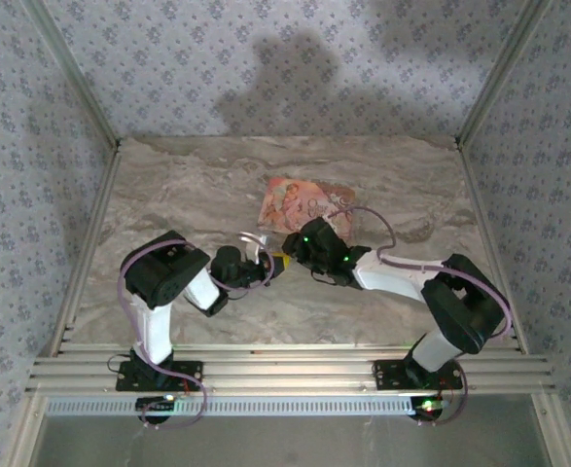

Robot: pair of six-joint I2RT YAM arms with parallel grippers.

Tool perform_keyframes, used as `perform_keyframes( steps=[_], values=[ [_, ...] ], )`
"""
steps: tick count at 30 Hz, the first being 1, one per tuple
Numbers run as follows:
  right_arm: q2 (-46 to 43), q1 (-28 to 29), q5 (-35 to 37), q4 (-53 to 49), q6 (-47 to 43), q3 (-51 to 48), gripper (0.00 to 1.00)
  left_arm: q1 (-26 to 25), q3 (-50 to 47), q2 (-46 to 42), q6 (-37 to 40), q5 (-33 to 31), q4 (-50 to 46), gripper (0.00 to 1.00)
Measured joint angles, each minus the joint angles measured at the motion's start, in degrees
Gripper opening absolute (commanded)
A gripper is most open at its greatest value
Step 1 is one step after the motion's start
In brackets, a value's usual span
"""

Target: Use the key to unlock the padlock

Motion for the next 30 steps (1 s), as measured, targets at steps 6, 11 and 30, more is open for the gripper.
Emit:
perform_keyframes(
  steps=[6,11,30],
  values=[
    [3.1,0.0,0.0,0.6,1.3,0.5,0.57,-0.1,-0.1,0.0,-0.3,0.0,0.0,0.0],
    [4.2,0.0,0.0,0.8,2.6,0.5,0.51,-0.7,-0.4,0.0,-0.3,-0.4,0.1,0.0],
    [7.7,-1.4,-3.3,2.8,3.2,2.6,0.0,-0.7,-3.1,-5.0,0.7,-1.2,-4.1,0.37]
  ],
)
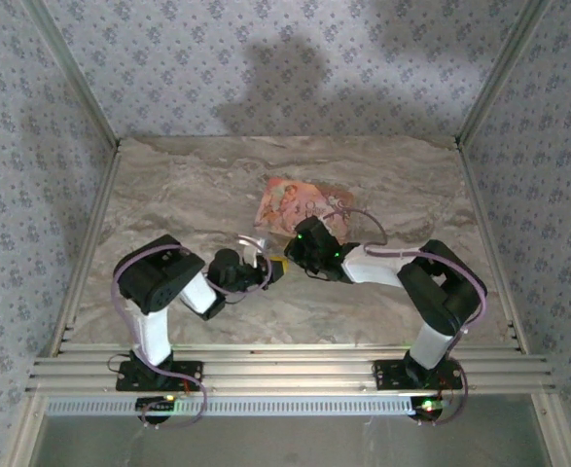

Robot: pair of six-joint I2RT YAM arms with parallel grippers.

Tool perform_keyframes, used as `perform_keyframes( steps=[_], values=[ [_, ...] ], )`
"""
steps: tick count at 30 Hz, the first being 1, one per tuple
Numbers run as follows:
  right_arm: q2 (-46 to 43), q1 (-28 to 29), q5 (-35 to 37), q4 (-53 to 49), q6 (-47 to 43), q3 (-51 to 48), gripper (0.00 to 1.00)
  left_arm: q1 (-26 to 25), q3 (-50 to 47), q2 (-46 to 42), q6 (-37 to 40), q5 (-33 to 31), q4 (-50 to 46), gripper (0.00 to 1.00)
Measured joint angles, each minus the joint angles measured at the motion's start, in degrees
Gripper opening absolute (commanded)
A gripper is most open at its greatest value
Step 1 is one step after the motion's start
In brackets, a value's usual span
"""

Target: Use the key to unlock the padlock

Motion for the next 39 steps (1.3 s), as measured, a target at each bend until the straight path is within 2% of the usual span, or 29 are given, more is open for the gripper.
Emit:
perform_keyframes(
  steps=[3,7,10,16,23,39],
  values=[
    [-0.1,-0.3,-0.6,-0.1,-0.3,0.0,0.0,1.5,-1.1,-4.8,-0.4,2.1,-3.1,0.42],
    [-0.6,-1.3,-2.1,-0.9,-0.9,0.0,0.0,6.5,-1.2,-9.0,-1.6,8.5,-6.2,0.43],
    [-0.9,-2.3,-3.8,-1.2,-1.3,0.0,0.0,8.8,-0.5,-9.3,-3.3,13.4,-7.6,0.42],
    [-1.9,-3.8,-7.1,-1.2,-1.5,0.0,0.0,9.0,1.1,-6.3,-7.2,18.6,-6.1,0.35],
    [-2.5,-4.2,-8.7,-1.2,-1.5,0.0,0.0,8.6,2.7,1.9,-12.6,19.2,0.7,0.33],
    [-3.2,-4.3,-10.6,-1.4,-1.5,0.0,0.0,5.6,5.1,4.1,-13.9,16.8,3.4,0.31]
  ],
)
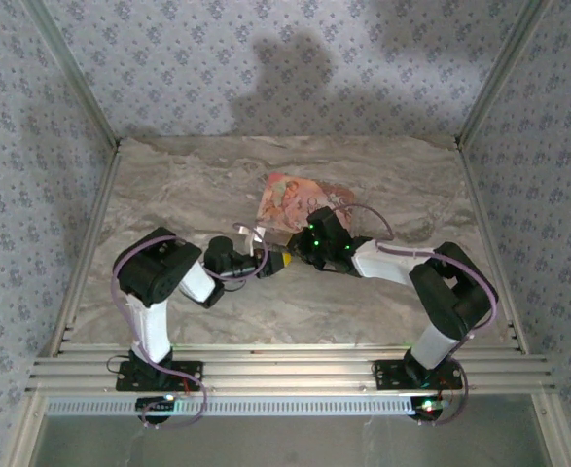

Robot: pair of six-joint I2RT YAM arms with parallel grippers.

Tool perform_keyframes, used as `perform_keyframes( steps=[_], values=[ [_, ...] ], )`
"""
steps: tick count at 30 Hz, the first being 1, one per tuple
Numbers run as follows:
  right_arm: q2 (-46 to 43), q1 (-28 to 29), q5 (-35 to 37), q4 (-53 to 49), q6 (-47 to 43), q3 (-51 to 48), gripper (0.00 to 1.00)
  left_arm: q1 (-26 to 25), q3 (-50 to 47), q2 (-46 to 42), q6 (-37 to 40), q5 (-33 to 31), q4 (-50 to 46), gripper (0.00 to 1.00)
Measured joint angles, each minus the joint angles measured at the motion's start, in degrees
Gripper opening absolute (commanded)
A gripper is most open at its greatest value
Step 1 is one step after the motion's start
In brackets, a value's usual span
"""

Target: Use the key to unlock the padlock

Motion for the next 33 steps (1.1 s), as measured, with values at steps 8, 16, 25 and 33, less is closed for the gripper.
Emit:
perform_keyframes(
  steps=[8,16,25,33],
  values=[
    [-0.1,0.0,-0.3,-0.2,0.0,0.0,0.0,-0.5,0.0,0.9,-0.2,-1.0,0.7,0.12],
    [-0.1,0.0,-0.3,-0.6,0.0,0.0,0.0,-0.5,0.0,0.9,0.1,-1.1,1.7,0.0],
    [-0.1,0.2,0.8,-0.9,0.8,0.0,0.0,-2.2,0.0,0.8,4.3,-5.3,1.4,0.0],
    [0.2,0.2,2.8,-2.1,1.5,0.0,0.06,-6.1,-0.1,0.8,10.3,-14.4,1.1,0.0]
  ],
)
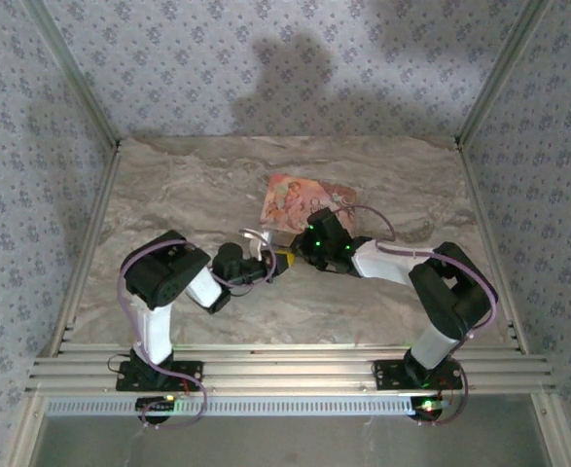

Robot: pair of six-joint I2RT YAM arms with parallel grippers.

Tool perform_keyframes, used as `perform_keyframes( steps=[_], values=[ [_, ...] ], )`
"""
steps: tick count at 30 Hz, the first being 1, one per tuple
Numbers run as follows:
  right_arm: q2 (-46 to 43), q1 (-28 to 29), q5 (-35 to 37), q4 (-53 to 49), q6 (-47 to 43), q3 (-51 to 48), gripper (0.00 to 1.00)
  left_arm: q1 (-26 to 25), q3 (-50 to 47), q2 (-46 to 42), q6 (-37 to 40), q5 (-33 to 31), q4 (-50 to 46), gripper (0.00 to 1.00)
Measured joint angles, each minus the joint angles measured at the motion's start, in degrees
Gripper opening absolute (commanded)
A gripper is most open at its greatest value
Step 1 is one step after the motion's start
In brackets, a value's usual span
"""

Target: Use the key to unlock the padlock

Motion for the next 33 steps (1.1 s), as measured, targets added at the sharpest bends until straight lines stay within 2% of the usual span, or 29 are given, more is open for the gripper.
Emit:
perform_keyframes(
  steps=[3,5,10,17,25,33],
  values=[
    [-0.1,0.0,0.4,-1.0,-0.2,0.1,0.39,-0.9,-0.3,-0.1,2.3,-1.9,-0.1,0.0],
    [-0.3,0.1,-0.4,-1.1,0.1,0.2,0.53,-1.4,-0.5,-0.3,3.2,-2.9,-0.4,0.0],
    [-2.6,1.3,-2.1,-2.6,0.9,0.1,0.65,-1.7,-1.6,0.4,4.3,-4.7,0.3,0.0],
    [-6.7,1.6,-2.1,-4.3,0.7,0.1,0.65,-3.0,-1.6,1.4,6.4,-7.0,0.5,0.0],
    [-7.0,2.4,0.0,-5.0,-0.2,-1.3,0.64,-3.7,-2.3,1.2,8.3,-9.0,0.3,0.0],
    [-6.3,3.7,5.5,-0.5,-0.7,-5.6,0.55,-3.7,-2.2,0.8,7.7,-8.7,-0.6,0.0]
  ],
)
